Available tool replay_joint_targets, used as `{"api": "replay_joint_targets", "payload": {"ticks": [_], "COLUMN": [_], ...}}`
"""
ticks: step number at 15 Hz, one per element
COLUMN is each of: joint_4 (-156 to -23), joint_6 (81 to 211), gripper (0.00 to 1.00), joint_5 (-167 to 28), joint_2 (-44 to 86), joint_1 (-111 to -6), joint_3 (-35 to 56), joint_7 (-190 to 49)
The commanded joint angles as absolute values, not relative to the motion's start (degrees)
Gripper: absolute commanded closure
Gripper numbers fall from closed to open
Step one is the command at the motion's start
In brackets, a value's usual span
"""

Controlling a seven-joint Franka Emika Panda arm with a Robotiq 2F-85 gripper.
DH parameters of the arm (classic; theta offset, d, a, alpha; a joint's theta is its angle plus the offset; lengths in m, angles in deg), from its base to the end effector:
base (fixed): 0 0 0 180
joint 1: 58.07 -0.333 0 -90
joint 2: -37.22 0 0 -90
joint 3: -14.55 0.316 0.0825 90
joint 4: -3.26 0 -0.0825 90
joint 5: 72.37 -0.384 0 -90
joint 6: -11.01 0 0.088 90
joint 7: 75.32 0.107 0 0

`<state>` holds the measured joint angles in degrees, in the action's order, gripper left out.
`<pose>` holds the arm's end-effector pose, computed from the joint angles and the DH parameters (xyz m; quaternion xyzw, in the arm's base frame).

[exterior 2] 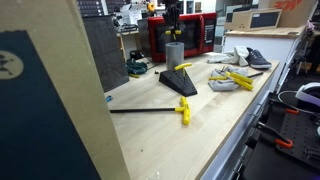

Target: Remove the yellow object from the silver tin and put it on the black platform

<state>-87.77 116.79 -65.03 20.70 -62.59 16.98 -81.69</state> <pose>0.6416 0.0653 0.4663 0.9894 0.1332 -0.0149 0.0554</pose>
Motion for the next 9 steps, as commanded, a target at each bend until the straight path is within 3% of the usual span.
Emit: {"api": "replay_joint_targets", "payload": {"ticks": [1, 9], "joint_4": [-91.1, -90.3], "joint_6": [113.1, 113.4], "gripper": [0.96, 0.96], "joint_5": [-62.1, -62.7], "joint_2": [26.3, 27.6], "joint_1": [-64.1, -64.3], "joint_3": [17.7, 18.5], "joint_7": [-79.8, -81.1]}}
